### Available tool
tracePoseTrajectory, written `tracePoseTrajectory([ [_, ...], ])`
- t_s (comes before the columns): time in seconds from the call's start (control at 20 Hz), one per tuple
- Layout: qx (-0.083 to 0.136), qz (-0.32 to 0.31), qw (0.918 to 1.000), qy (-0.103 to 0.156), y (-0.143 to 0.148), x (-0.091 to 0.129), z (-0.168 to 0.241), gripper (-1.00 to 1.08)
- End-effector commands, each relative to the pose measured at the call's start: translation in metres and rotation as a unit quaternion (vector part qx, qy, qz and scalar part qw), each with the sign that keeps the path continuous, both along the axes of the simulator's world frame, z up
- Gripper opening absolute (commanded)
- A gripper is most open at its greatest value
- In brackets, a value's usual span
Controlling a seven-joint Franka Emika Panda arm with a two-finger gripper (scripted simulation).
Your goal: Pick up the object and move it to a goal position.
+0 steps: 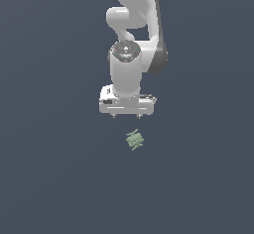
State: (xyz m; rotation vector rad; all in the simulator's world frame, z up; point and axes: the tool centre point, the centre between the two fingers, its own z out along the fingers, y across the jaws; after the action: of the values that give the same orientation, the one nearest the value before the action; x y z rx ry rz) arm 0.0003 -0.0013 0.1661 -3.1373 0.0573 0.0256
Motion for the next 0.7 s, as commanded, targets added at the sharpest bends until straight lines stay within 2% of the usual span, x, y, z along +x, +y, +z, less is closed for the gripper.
tracePoseTrajectory([
  [0.0, 0.000, 0.000, 1.0000, 0.000, 0.0000, 0.0000, 0.0000, 1.00],
  [0.65, -0.003, -0.009, 0.9999, -0.004, 0.0051, 0.0051, -0.0033, 1.00],
])
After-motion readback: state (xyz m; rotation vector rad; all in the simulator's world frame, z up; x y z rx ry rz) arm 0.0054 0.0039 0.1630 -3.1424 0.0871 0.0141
